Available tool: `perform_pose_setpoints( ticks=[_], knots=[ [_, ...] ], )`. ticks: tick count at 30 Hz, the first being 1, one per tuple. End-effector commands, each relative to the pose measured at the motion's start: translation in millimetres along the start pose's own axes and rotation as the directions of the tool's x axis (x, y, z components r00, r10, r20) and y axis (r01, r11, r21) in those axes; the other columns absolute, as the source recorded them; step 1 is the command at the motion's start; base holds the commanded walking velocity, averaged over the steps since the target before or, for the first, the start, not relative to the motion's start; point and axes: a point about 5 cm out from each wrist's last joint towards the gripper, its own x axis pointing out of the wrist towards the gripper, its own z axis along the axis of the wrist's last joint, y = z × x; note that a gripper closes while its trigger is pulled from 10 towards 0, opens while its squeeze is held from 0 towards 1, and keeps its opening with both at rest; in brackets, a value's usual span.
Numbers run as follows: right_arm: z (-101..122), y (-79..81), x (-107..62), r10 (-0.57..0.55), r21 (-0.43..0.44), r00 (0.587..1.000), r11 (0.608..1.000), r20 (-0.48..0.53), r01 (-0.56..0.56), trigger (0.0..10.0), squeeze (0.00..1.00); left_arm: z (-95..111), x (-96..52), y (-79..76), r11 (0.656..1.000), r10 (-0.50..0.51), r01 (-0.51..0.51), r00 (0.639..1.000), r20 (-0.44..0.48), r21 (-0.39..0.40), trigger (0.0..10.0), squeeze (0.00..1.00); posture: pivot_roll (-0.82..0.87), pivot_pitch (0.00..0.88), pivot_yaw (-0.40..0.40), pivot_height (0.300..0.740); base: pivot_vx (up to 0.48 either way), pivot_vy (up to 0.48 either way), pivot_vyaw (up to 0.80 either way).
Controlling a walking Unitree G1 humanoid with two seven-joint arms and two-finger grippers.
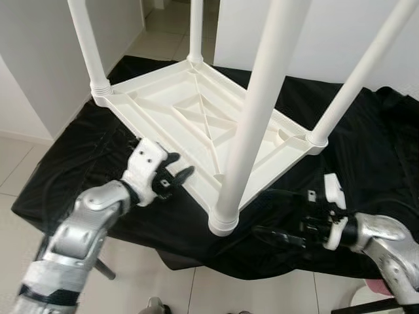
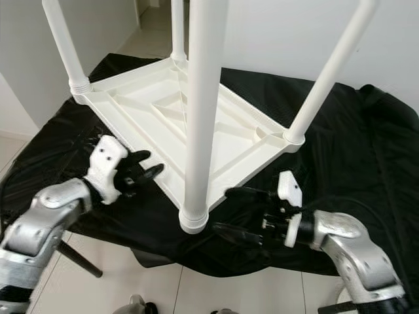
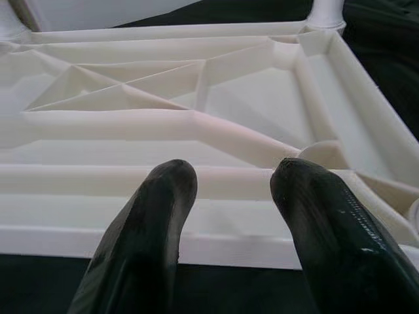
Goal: Building children table
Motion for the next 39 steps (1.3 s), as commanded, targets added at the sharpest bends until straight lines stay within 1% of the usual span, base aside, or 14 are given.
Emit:
perform_pose_setpoints(
  ticks=[1,2,5,8,11,18,21,23,26,33,34,35,37,39],
  knots=[
    [-2.4,-0.2,-0.2,0.005,0.000,1.000,1.000,-0.020,-0.005,10.0,0.00,0.7,-2.3,-5.8,0.996,-0.093,0.093,0.996,0.000,-0.004,10.0,0.00,0.01,0.091,-0.022,0.740,0.000,0.000,0.00],
    [-3.4,-3.0,9.1,0.004,-0.004,1.000,1.000,-0.007,-0.004,10.0,0.00,2.2,-4.3,-7.0,0.996,-0.093,0.093,0.996,0.006,-0.008,10.0,0.00,0.01,0.094,-0.026,0.740,0.000,0.000,0.00],
    [-4.8,-4.8,15.8,0.008,-0.004,1.000,1.000,0.004,-0.008,10.0,0.00,3.3,-3.7,-9.8,0.995,-0.095,0.095,0.995,0.011,-0.012,10.0,0.00,0.03,0.093,-0.031,0.740,0.000,0.000,0.00],
    [-10.8,-5.8,45.1,0.029,0.002,0.999,1.000,0.042,-0.030,10.0,0.00,10.4,-8.9,-11.2,0.996,-0.080,0.081,0.996,0.032,-0.022,10.0,0.00,0.05,0.107,-0.056,0.740,0.000,0.000,0.00],
    [-10.1,-8.6,59.7,0.004,-0.011,0.998,1.000,0.069,-0.003,10.0,0.00,9.7,-12.7,-7.3,0.999,-0.052,0.052,0.999,0.001,-0.005,10.0,0.00,0.07,0.103,-0.059,0.740,0.000,0.000,0.00],
    [-15.5,-14.7,70.8,-0.055,-0.048,0.997,0.997,0.053,0.058,10.0,0.00,8.4,-17.7,-8.6,0.999,-0.049,0.049,0.999,-0.004,-0.021,10.0,0.00,0.07,0.108,-0.064,0.740,0.000,0.000,0.00],
    [-16.1,-20.6,66.6,-0.104,-0.038,0.993,0.994,0.063,0.107,10.0,0.00,7.5,-18.3,-9.2,0.999,-0.046,0.045,0.999,-0.007,-0.022,10.0,0.00,0.07,0.106,-0.078,0.740,0.000,0.000,0.00],
    [-17.1,-33.8,55.3,-0.201,-0.040,0.977,0.978,0.063,0.204,10.0,0.00,5.1,-19.7,-6.0,0.999,-0.022,0.022,1.000,-0.012,-0.024,10.0,0.00,0.06,0.102,-0.081,0.740,0.000,0.000,0.00],
    [-16.6,-43.8,47.4,-0.262,-0.047,0.963,0.963,0.065,0.265,10.0,0.00,4.2,-19.8,-3.9,1.000,-0.014,0.013,1.000,-0.016,-0.027,10.0,0.00,0.05,0.100,-0.080,0.740,0.000,0.000,0.00],
    [-15.4,-54.4,35.6,-0.321,-0.069,0.945,0.943,0.066,0.325,10.0,0.00,4.7,-17.8,-4.9,0.999,-0.027,0.027,1.000,-0.016,-0.030,10.0,0.00,0.04,0.098,-0.074,0.740,0.000,0.000,0.00],
    [-15.2,-63.5,23.0,-0.378,-0.079,0.924,0.921,0.061,0.382,10.0,0.00,5.1,-16.0,-5.9,0.999,-0.036,0.035,0.999,-0.015,-0.031,10.0,0.00,0.03,0.096,-0.070,0.740,0.000,0.000,0.00],
    [-15.2,-63.5,23.0,-0.378,-0.079,0.924,0.921,0.061,0.382,10.0,0.00,5.1,-16.0,-5.9,0.999,-0.036,0.035,0.999,-0.015,-0.031,10.0,0.00,0.03,0.096,-0.070,0.740,0.000,0.000,0.00],
    [-16.7,-74.1,5.2,-0.454,-0.098,0.890,0.885,0.045,0.456,10.0,0.00,5.7,-13.7,-8.2,0.998,-0.050,0.050,0.999,-0.012,-0.034,10.0,0.00,0.02,0.094,-0.066,0.740,0.000,0.000,0.00],
    [-17.6,-78.1,-1.5,-0.492,-0.104,0.870,0.863,0.041,0.493,10.0,0.00,5.9,-12.7,-9.2,0.998,-0.056,0.055,0.998,-0.009,-0.034,10.0,0.00,0.03,0.092,-0.067,0.740,0.000,0.000,0.00]
  ],
)
